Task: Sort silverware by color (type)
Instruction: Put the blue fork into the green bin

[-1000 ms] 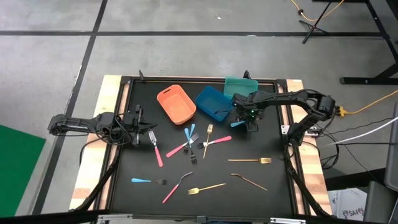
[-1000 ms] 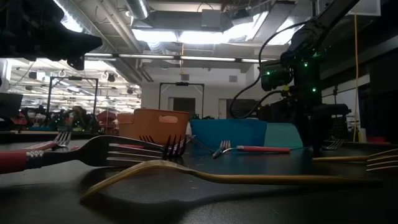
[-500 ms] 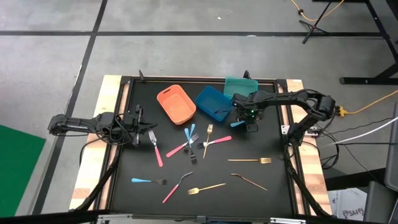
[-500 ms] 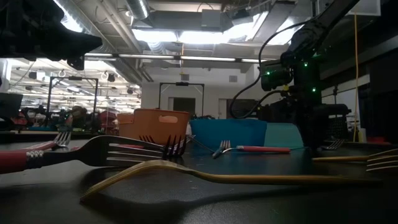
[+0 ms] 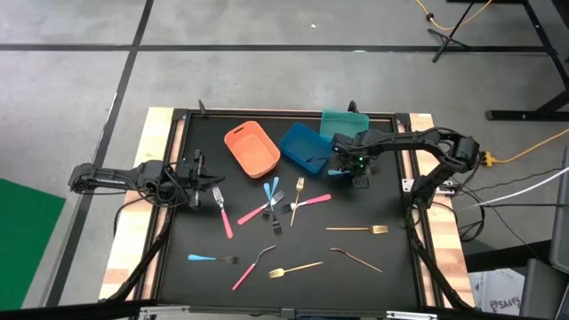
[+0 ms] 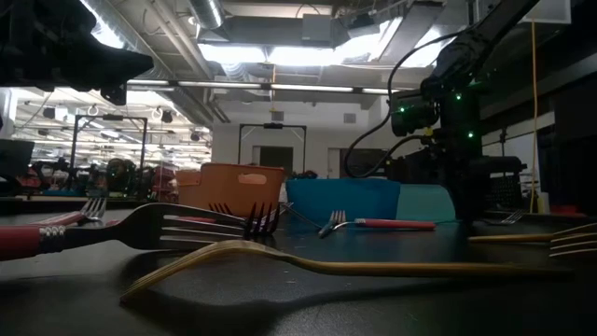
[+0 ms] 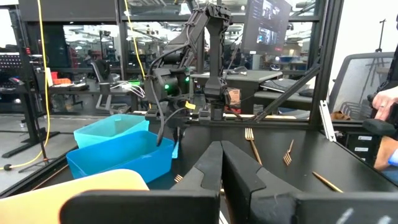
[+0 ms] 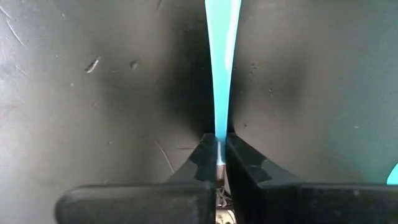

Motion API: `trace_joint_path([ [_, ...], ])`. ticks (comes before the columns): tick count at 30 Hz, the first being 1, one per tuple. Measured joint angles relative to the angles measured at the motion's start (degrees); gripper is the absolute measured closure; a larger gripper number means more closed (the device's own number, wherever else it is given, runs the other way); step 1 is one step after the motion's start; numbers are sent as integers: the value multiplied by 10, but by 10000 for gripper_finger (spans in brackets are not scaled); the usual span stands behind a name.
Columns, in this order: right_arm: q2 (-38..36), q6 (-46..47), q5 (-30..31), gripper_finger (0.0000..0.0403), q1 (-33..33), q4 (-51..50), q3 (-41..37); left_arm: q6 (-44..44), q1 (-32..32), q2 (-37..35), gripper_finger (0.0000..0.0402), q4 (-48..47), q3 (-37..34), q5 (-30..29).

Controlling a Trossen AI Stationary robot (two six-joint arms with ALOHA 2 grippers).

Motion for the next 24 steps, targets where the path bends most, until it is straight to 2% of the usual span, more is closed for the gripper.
trace_joint_path([
  [14, -1, 0, 0, 400, 0, -5, 1, 0, 0, 0, 401, 0, 0, 0],
  [24, -1, 21, -1, 402, 0, -122, 47, 0, 0, 0, 401, 0, 0, 0],
])
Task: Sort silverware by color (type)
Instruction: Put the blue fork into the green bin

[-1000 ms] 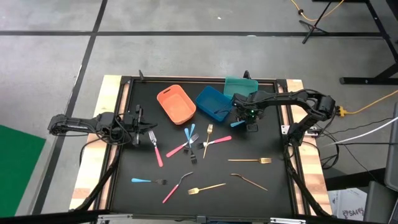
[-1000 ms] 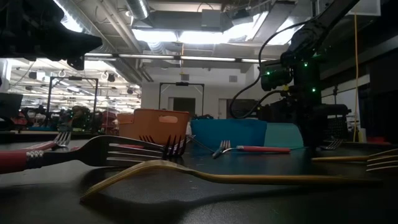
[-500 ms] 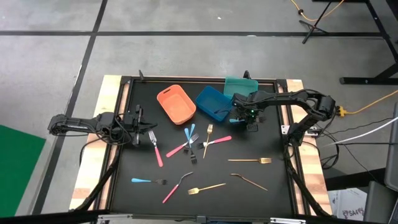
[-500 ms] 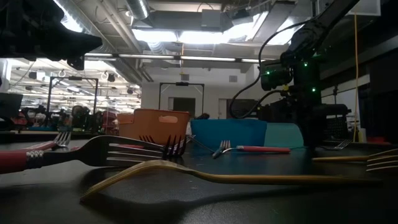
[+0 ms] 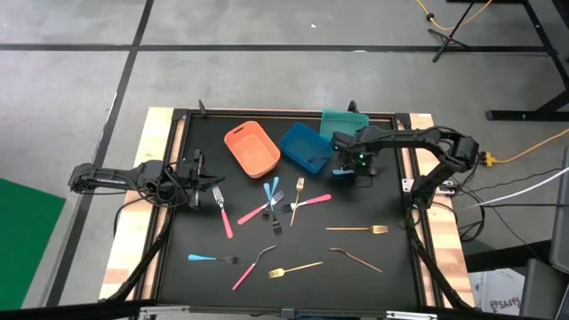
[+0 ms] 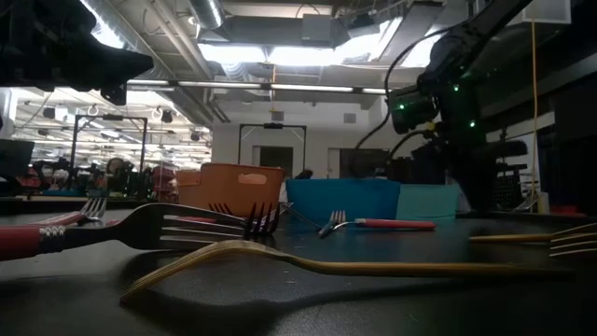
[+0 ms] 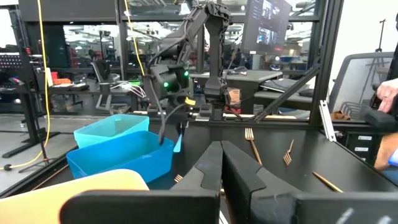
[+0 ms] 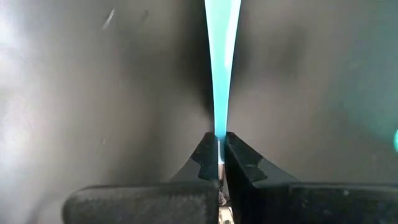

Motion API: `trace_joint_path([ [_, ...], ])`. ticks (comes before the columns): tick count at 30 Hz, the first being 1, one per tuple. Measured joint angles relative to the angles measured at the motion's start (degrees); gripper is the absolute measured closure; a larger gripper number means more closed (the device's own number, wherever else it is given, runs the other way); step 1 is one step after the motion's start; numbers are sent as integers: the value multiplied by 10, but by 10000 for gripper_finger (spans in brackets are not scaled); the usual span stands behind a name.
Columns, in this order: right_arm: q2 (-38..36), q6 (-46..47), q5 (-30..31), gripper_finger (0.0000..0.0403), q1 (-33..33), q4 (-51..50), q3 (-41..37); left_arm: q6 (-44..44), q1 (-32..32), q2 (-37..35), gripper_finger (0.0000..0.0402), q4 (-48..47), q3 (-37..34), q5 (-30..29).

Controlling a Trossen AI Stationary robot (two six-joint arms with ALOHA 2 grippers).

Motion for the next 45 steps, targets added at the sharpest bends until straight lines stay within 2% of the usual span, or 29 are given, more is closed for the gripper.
trace_joint_path([
  [6, 0, 4, 0, 402, 0, -63, 59, 0, 0, 0, 401, 0, 0, 0],
  [15, -1, -2, 0, 402, 0, -129, 193, 0, 0, 0, 401, 0, 0, 0],
  [24, -2, -44, 45, 402, -3, -79, 298, 0, 0, 0, 401, 0, 0, 0],
  [31, -2, -63, 43, 402, -40, 15, 301, 0, 0, 0, 401, 0, 0, 0],
  [34, -2, -61, 5, 402, -74, 46, 294, 0, 0, 0, 401, 0, 0, 0],
  [37, -2, -46, -32, 402, -112, 81, 283, 0, 0, 0, 401, 0, 0, 0],
  [45, -2, 17, -47, 402, -189, 174, 212, 0, 0, 0, 401, 0, 0, 0],
])
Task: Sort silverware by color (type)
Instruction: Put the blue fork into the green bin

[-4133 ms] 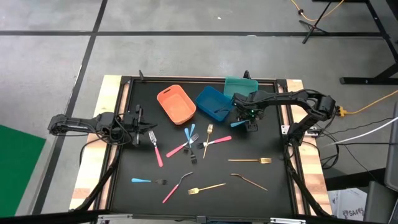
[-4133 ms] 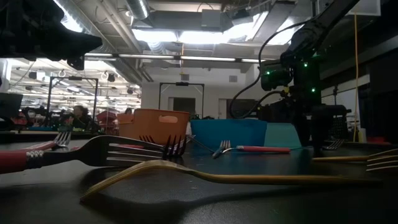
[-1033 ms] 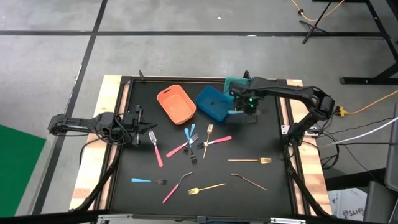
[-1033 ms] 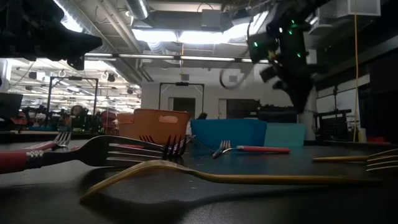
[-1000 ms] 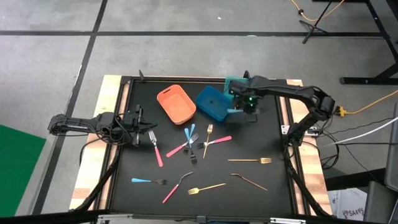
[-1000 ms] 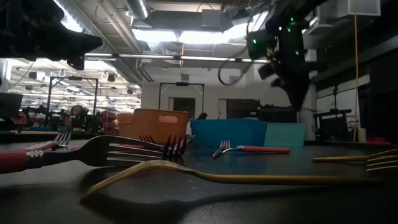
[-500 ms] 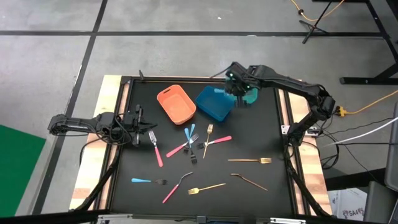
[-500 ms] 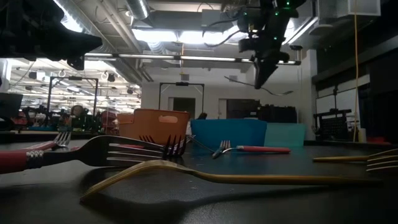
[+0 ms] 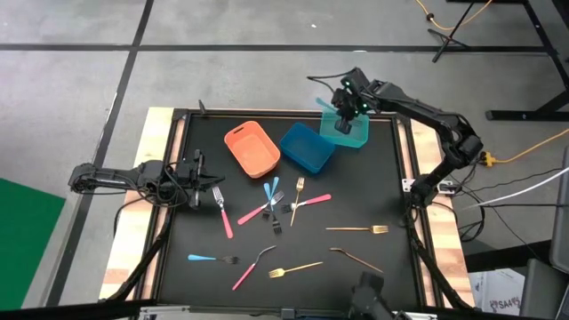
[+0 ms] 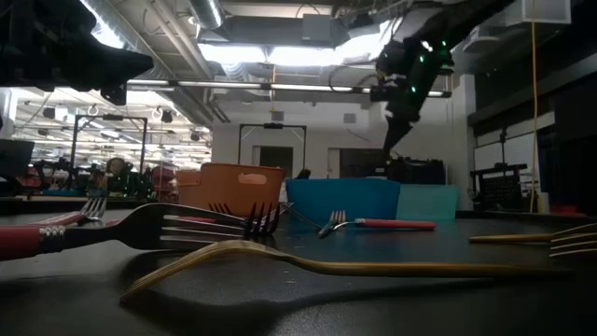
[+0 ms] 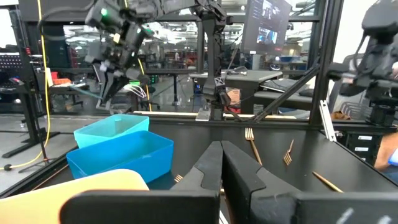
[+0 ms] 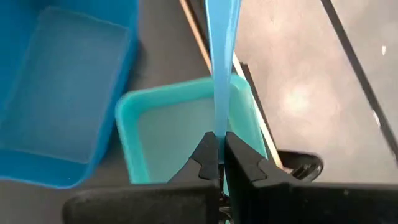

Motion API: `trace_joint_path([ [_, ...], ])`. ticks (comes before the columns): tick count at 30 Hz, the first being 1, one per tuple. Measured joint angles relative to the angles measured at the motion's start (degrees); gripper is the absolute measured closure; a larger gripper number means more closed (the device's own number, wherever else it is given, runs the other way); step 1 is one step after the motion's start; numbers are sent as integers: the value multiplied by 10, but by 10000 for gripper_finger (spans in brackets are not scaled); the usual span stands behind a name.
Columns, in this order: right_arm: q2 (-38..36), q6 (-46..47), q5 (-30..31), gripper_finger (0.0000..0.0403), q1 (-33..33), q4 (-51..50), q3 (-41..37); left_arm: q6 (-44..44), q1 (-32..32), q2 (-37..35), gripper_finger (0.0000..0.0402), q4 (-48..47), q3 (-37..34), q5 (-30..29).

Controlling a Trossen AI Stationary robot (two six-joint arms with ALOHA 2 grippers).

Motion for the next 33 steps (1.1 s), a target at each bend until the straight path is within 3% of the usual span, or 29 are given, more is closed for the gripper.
trace_joint_path([
  [15, 0, 14, -14, 402, -49, 228, -190, 0, 0, 0, 401, 0, 0, 0],
  [33, 0, 12, -14, 402, -48, 294, -253, 0, 0, 0, 401, 0, 0, 0],
])
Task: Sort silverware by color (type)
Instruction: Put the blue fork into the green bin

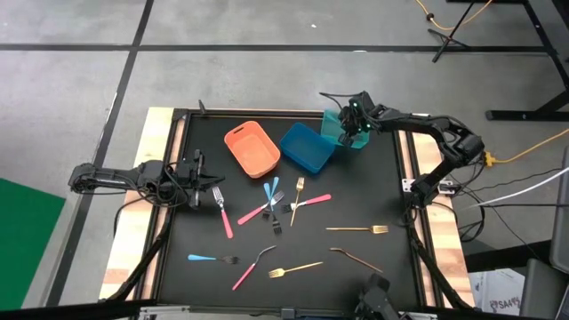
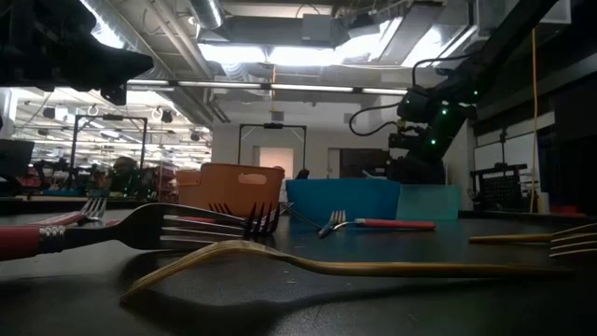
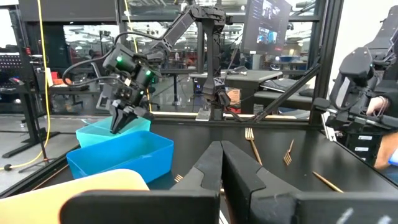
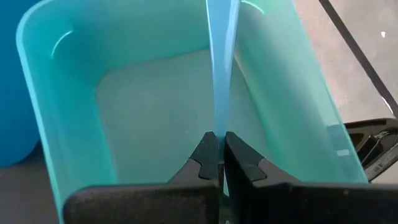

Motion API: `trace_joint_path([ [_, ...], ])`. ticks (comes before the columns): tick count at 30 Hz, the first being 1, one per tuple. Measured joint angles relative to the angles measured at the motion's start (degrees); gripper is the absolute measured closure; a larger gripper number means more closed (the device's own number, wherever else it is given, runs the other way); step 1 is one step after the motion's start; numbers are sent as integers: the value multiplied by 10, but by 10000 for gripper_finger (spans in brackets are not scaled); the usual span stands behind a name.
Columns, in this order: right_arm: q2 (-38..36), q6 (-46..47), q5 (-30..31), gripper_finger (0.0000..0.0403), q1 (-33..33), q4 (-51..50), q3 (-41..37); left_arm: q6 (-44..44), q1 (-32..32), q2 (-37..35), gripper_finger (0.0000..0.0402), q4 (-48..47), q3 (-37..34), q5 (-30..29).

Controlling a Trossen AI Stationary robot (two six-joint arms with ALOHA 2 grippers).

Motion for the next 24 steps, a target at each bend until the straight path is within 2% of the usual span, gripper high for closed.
trace_joint_path([
  [9, 0, 73, 8, 402, 0, 0, 0, 0, 0, 0, 401, 0, 0, 0],
  [24, 0, 105, 11, 402, 0, -2, 0, 0, 0, 0, 401, 0, 0, 0],
])
